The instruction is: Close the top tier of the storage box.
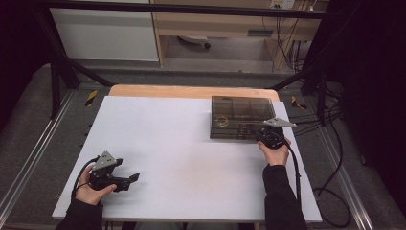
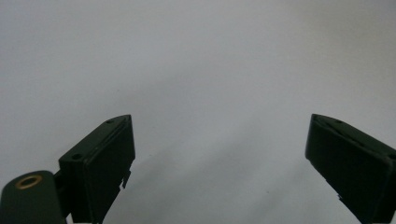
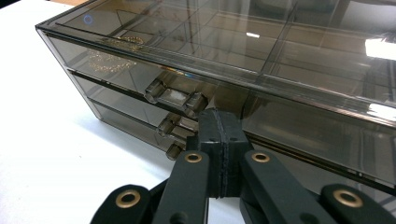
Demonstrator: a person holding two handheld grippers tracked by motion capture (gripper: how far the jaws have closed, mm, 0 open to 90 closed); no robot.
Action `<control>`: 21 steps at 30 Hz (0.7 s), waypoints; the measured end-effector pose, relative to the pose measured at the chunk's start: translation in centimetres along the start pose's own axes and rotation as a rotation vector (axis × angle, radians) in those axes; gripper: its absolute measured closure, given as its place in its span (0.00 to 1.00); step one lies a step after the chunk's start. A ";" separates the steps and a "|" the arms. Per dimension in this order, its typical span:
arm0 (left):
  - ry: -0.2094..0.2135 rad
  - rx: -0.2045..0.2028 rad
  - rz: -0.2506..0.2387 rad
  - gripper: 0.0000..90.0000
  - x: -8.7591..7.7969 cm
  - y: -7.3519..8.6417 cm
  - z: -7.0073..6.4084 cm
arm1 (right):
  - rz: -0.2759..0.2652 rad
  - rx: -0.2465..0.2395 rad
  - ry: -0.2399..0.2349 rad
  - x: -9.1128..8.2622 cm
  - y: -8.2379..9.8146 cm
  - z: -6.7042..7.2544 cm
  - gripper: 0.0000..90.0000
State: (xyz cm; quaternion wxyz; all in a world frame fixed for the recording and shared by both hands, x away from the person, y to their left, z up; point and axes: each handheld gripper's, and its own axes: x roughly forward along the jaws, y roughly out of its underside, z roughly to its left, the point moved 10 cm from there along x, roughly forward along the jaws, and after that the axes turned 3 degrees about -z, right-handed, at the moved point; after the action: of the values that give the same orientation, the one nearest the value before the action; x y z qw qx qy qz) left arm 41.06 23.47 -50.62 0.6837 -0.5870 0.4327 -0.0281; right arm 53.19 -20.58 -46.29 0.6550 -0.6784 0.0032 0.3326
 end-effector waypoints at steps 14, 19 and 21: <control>0.000 -0.003 0.002 0.09 0.0 0.0 0.1 | -0.005 -0.005 -0.004 -1.1 -0.3 0.5 1.00; 0.000 -0.004 0.002 0.09 0.0 0.1 0.1 | -0.005 -0.016 -0.040 -2.8 -0.8 1.9 0.88; 0.001 -0.004 0.002 0.09 0.0 0.1 0.1 | -0.009 -0.017 -0.049 -3.3 -0.9 2.4 0.80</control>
State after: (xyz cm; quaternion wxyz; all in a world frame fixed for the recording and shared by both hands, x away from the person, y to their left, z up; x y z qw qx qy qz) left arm 41.08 23.53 -50.70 0.6824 -0.5878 0.4337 -0.0267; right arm 49.89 -19.71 -43.81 0.6506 -0.6756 -0.0185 0.3463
